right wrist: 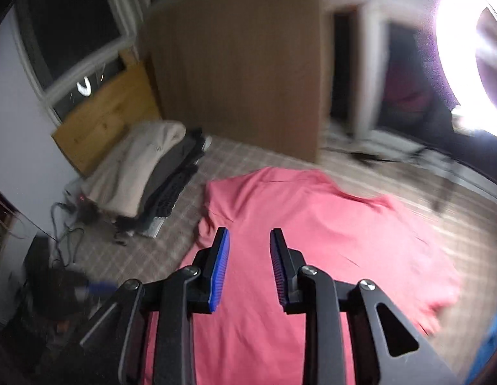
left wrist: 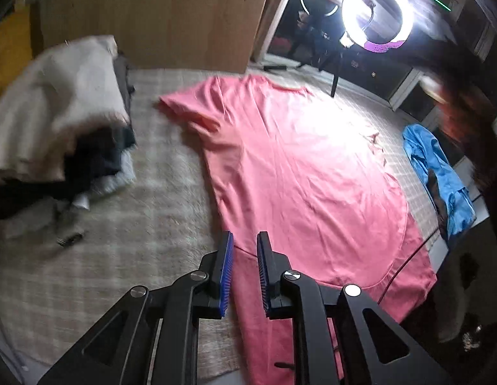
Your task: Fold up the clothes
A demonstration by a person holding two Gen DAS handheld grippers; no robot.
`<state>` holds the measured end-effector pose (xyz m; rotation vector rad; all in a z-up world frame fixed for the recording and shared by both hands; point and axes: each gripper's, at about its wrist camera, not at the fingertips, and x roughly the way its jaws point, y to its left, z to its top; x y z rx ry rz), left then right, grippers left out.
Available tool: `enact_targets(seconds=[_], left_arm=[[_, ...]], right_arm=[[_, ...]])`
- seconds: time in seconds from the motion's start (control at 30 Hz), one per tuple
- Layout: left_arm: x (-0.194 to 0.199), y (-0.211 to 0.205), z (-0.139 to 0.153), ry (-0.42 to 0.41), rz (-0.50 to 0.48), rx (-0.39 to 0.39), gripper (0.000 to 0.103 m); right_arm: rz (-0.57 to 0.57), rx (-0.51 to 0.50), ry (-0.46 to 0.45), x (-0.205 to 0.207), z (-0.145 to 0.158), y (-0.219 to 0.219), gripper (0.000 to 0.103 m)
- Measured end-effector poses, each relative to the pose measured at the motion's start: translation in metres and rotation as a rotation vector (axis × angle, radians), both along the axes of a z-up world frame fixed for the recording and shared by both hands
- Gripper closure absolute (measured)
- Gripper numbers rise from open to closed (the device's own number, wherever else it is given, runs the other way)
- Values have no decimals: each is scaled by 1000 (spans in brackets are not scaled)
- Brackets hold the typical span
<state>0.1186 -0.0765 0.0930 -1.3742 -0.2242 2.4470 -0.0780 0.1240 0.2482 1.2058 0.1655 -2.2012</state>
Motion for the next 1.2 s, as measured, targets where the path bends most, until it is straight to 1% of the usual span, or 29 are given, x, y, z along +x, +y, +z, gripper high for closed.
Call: enact_targets(seconds=[0.07, 0.17, 0.2, 0.23, 0.3, 0.33, 0.4, 0.43, 0.5, 0.53, 0.67, 0.77, 0.8, 0.83, 0.87, 1.0, 1.07, 1.13, 1.2], left_arm=[[-5, -2, -11, -18, 5, -7, 89], [-12, -9, -23, -26, 15, -14, 89], [-11, -14, -27, -40, 22, 2, 89], [-10, -19, -31, -54, 29, 19, 89], [-6, -28, -37, -78, 40, 55, 89], [-2, -32, -40, -87, 44, 73, 89], [7, -39, -43, -103, 52, 86, 89], [11, -42, -45, -111, 62, 96, 89], [18, -49, -48, -129, 82, 117, 89], [21, -53, -50, -140, 89, 133, 89], [30, -62, -54, -152, 115, 158, 89], [33, -66, -54, -154, 129, 183, 89], [34, -66, -54, -154, 132, 183, 89], [34, -66, -55, -158, 135, 186, 89], [34, -66, -56, -160, 138, 187, 89], [40, -64, -56, -165, 140, 216, 89], [45, -62, -57, -171, 135, 228, 89], [55, -61, -58, -184, 135, 227, 89], [63, -62, -60, -205, 145, 242, 89]], right_arm=[[26, 65, -29, -26, -35, -55, 77], [26, 130, -68, -65, -77, -106, 77], [40, 127, -99, -76, -89, -121, 77], [56, 127, -149, -87, -103, -136, 77], [48, 125, -231, -101, -121, -157, 77], [48, 109, -278, -105, -128, -168, 77], [81, 95, -327, -106, -137, -191, 75], [101, 121, -314, -104, -139, -202, 73], [139, 182, -288, -102, -144, -222, 63], [157, 215, -275, -101, -147, -230, 62], [170, 313, -288, -105, -165, -247, 62], [157, 357, -280, -108, -175, -250, 63], [160, 350, -267, -108, -174, -251, 70], [158, 363, -250, -109, -174, -252, 82], [154, 372, -234, -109, -173, -252, 100], [63, 193, -223, -127, -151, -230, 101], [45, 172, -259, -134, -154, -224, 101], [37, 180, -262, -134, -160, -222, 101], [47, 184, -284, -132, -167, -223, 100]])
